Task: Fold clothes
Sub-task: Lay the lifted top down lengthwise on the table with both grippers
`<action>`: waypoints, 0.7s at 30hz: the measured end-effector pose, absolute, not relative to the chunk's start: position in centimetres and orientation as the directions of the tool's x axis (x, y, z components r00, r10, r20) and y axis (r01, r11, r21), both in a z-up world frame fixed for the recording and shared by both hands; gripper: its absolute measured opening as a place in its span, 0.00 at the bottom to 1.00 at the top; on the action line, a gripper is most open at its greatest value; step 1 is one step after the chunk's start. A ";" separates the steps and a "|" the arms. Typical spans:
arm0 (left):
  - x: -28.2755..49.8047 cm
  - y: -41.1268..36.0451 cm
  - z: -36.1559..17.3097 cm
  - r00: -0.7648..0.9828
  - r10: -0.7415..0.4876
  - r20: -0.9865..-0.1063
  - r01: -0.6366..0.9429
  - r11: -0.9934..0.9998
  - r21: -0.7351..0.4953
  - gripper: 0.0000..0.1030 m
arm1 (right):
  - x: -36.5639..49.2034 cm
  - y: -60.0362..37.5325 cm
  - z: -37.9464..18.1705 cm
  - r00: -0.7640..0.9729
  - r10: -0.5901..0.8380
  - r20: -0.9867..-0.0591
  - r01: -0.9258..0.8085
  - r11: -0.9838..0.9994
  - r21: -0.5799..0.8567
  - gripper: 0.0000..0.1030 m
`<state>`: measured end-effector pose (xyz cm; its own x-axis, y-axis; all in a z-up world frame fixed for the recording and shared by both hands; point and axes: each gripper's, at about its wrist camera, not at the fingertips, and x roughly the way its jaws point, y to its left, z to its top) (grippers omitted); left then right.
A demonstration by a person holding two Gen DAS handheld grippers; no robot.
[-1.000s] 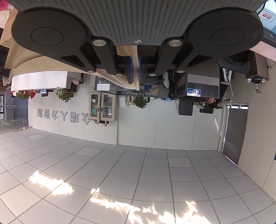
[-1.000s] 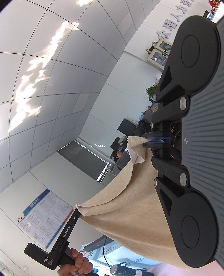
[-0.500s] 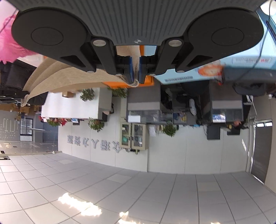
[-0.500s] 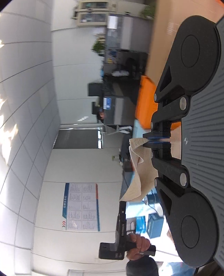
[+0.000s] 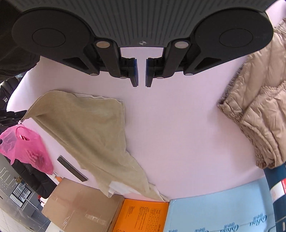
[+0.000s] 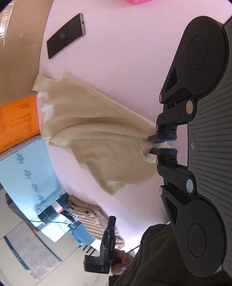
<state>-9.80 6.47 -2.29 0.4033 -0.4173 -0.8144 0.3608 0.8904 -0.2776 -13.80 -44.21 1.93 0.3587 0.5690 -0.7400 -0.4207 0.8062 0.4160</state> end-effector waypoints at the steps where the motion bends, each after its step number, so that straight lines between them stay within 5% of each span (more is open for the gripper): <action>1: -9.6 6.1 -2.3 0.402 -0.433 -0.806 0.359 0.885 -0.297 0.16 | -14.3 -44.5 1.6 0.352 0.554 -0.755 -0.422 0.813 0.400 0.15; 4: -8.2 4.9 -2.1 0.413 -0.479 -0.775 0.320 0.873 -0.368 0.50 | -15.0 -45.2 1.5 0.358 0.529 -0.769 -0.400 0.832 0.386 0.42; 5: -7.6 4.6 -2.3 0.416 -0.495 -0.763 0.299 0.867 -0.399 0.56 | -14.9 -45.6 1.5 0.363 0.532 -0.765 -0.374 0.835 0.403 0.43; 10: -4.5 3.1 -3.9 0.367 -0.548 -0.751 0.163 0.833 -0.528 0.64 | -14.1 -48.0 0.2 0.411 0.581 -0.702 -0.125 0.799 0.588 0.62; 16: -3.4 0.8 -6.0 0.307 -0.539 -0.784 0.129 0.840 -0.527 0.66 | -14.7 -47.5 -2.4 0.415 0.562 -0.716 -0.012 0.790 0.613 0.63; 18: -3.5 -0.2 -6.0 0.317 -0.522 -0.792 0.159 0.853 -0.498 0.61 | -14.6 -46.4 -3.1 0.417 0.543 -0.729 -0.027 0.809 0.587 0.63; 19: -3.5 -0.6 -6.0 0.321 -0.504 -0.802 0.175 0.864 -0.472 0.40 | -14.5 -45.9 -3.3 0.419 0.529 -0.737 -0.036 0.821 0.569 0.63; 20: -3.6 -1.1 -6.0 0.325 -0.486 -0.811 0.192 0.874 -0.447 0.05 | -14.4 -45.5 -3.6 0.419 0.524 -0.742 -0.041 0.827 0.561 0.63; 21: -3.8 -0.9 -5.6 0.333 -0.483 -0.810 0.200 0.875 -0.440 0.04 | -14.1 -45.3 -3.7 0.414 0.529 -0.741 -0.040 0.823 0.566 0.62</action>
